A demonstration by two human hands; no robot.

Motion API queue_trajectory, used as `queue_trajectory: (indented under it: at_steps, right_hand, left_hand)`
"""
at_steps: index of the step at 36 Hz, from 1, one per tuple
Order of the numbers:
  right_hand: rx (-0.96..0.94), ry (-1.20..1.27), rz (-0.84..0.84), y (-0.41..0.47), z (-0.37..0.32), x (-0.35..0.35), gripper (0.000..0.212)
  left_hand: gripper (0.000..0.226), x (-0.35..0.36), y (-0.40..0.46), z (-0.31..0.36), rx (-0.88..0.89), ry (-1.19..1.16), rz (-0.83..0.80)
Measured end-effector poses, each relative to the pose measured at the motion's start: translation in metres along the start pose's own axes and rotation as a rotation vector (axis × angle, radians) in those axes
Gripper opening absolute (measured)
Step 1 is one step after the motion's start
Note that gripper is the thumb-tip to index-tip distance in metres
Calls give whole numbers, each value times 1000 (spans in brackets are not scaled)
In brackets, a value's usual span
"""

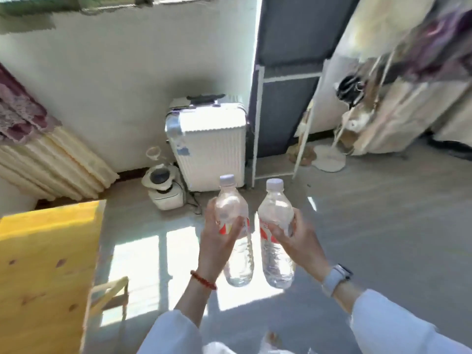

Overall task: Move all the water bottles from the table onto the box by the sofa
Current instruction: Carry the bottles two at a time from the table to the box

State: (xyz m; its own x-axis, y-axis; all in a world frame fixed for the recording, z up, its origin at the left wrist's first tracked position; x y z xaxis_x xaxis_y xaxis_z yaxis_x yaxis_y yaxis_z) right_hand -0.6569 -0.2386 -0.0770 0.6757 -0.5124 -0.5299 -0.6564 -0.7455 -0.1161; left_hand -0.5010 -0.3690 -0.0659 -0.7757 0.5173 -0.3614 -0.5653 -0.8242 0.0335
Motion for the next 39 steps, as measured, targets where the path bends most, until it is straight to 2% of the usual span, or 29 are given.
queue_trajectory:
  at_steps: [3, 6, 9, 12, 17, 21, 26, 31, 35, 39]
  right_hand:
    - [77, -18, 116, 4, 42, -70, 54]
    - [140, -22, 255, 4, 79, -132, 54]
    - [207, 12, 424, 3, 120, -199, 45]
    - [265, 11, 526, 7, 153, -253, 43]
    - [383, -26, 613, 27, 208, -333, 41]
    - [432, -31, 676, 51, 241, -399, 39]
    - [490, 12, 734, 75, 278, -479, 59]
    - [561, 97, 847, 75, 318, -550, 61]
    - [622, 121, 908, 71, 360, -608, 61]
    - [654, 140, 978, 65, 414, -677, 65]
  left_hand:
    - [65, 77, 19, 32, 82, 18, -128]
    - [68, 148, 39, 58, 123, 6, -253]
    - [70, 234, 59, 86, 178, 6, -408]
    - [68, 308, 79, 114, 240, 18, -521]
    - [79, 422, 115, 152, 306, 10, -660]
    - [63, 513, 146, 185, 358, 23, -760]
    - [50, 618, 176, 233, 402, -18, -879]
    - [46, 724, 181, 277, 448, -37, -997]
    - [48, 814, 170, 307, 489, -28, -1107]
    - [61, 914, 148, 333, 544, -25, -1216]
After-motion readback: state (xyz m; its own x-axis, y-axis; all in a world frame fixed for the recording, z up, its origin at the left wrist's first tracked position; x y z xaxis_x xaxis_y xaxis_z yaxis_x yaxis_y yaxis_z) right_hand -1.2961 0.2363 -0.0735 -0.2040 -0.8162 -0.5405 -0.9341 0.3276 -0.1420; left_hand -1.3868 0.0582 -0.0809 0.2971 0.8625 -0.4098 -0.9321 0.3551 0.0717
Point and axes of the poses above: each hand's wrist, its own y-axis towards the middle knuckle, its own x-axis out of the palm, z = x × y, the point moved 9 cm from there along y, towards the middle knuckle, and after that the axes turned 2 degrees about -z, right-handed, at the moved point
